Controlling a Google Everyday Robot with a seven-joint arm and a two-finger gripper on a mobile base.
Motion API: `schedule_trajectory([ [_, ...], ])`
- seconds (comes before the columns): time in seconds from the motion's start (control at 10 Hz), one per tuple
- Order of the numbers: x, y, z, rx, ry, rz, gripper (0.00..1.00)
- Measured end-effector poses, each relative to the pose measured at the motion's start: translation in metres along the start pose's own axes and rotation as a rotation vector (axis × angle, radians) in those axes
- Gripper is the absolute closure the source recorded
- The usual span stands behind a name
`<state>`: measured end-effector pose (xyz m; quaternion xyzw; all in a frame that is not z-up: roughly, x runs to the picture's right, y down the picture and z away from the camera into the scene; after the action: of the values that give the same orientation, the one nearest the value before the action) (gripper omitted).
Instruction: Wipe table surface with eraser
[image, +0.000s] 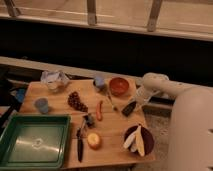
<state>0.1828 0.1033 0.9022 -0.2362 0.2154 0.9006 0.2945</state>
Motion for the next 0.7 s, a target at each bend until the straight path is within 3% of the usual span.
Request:
schedule_trajectory([
  [0.2,0.022,-0.002,0.004,0.013,0.016,-0.042,1.00],
  [0.4,0.050,-0.020,0.007,0.043,0.026,-0.069,1.00],
  [0.7,0.052,-0.051,0.000,0.073,0.015,-0.026,1.00],
])
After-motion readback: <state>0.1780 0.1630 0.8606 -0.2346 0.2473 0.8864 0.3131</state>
